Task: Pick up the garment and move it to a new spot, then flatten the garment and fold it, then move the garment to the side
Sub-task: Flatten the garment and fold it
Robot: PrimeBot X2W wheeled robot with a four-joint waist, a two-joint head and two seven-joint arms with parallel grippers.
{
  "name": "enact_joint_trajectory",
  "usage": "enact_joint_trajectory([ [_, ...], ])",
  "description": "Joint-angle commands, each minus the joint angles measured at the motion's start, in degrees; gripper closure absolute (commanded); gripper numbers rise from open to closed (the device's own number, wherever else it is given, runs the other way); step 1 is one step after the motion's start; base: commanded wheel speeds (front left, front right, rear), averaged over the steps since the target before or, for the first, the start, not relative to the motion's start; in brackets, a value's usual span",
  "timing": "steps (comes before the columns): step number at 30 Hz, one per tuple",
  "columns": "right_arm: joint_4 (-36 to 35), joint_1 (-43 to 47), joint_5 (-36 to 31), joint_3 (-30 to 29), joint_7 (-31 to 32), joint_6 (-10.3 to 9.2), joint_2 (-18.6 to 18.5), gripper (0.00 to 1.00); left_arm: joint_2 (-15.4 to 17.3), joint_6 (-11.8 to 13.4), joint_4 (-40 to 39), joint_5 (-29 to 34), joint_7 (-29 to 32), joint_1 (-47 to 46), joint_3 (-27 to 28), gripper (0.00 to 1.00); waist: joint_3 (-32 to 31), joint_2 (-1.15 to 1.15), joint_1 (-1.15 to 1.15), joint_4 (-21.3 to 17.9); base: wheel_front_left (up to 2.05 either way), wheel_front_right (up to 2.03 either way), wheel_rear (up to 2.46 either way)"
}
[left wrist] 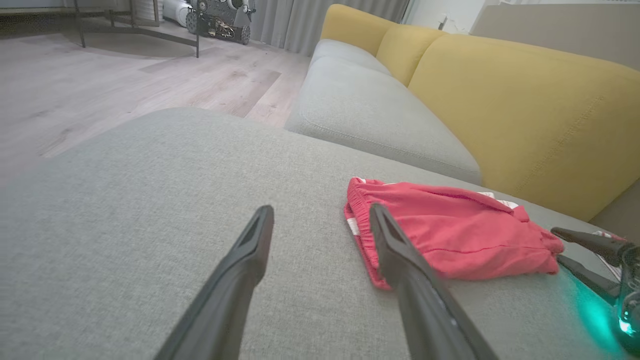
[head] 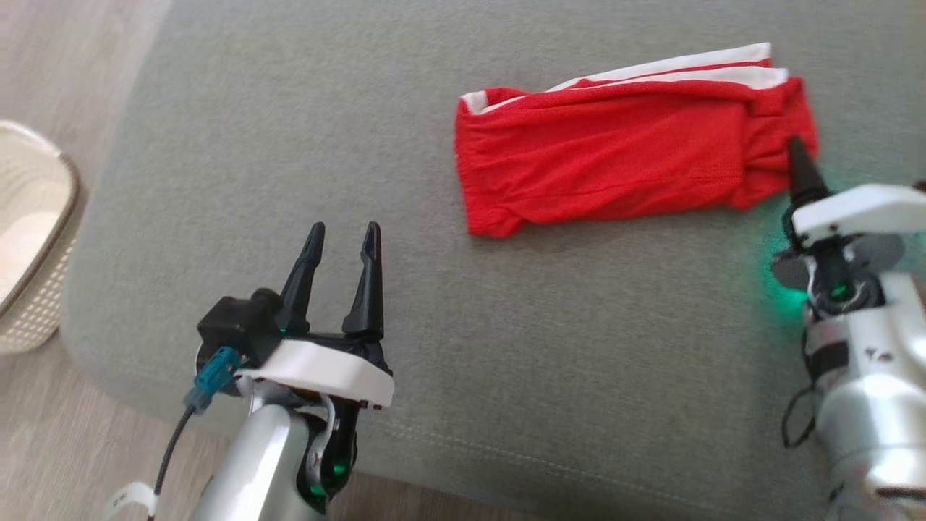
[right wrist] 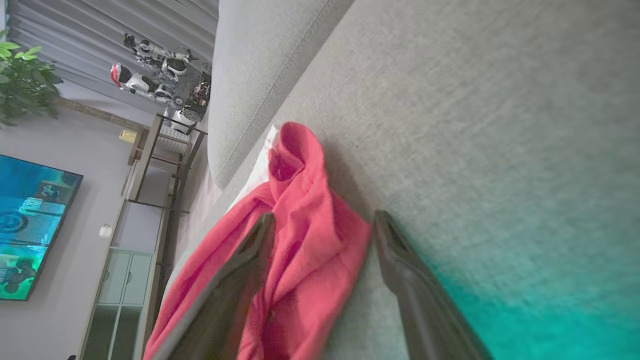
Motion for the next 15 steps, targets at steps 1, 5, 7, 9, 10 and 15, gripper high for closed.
enact_joint_trajectory([
  [1, 2.08, -2.1, 0.24, 0.63, 1.36, 0.46, 1.9, 0.0, 0.33, 0.24, -1.62, -0.4, -0.34, -2.26, 1.42, 0.0, 0.95, 0.0, 0.0, 1.68, 0.0, 0.0, 0.0],
  [5, 5.92, -4.76, -0.94, -0.32, 2.67, 0.46, 1.88, 0.0, 0.33, 0.48, -1.62, -0.67, -0.34, -2.36, 1.04, 0.0, 1.1, 0.0, 0.0, 2.85, 0.0, 0.0, 0.0],
  [7, 7.21, -5.79, -1.64, -0.09, 3.55, 0.46, 1.88, 0.0, 0.33, 0.62, -1.72, -0.78, -0.34, -2.43, 1.03, 0.0, 1.13, 0.0, 0.0, 3.16, 0.0, 0.0, 0.0],
  [9, 7.8, -6.58, -2.15, 0.46, 4.32, 0.46, 1.88, 0.27, 0.32, 0.69, -1.73, -0.9, -0.34, -2.54, 0.94, 0.0, 1.11, 0.0, 0.0, 3.42, 0.0, 0.0, 0.0],
  [10, 7.76, -6.83, -2.49, 0.99, 4.51, 0.46, 1.89, 0.67, 0.32, 0.73, -1.7, -0.95, -0.34, -2.57, 0.9, 0.0, 1.03, 0.0, 0.0, 3.48, 0.0, 0.0, 0.0],
  [15, 7.08, -6.78, -3.81, 2.28, 2.66, 0.46, 1.89, 1.0, 0.32, 0.94, -1.43, -0.96, -0.34, -2.58, 0.93, 0.0, 0.43, 0.0, 0.0, 3.24, 0.0, 0.0, 0.0],
])
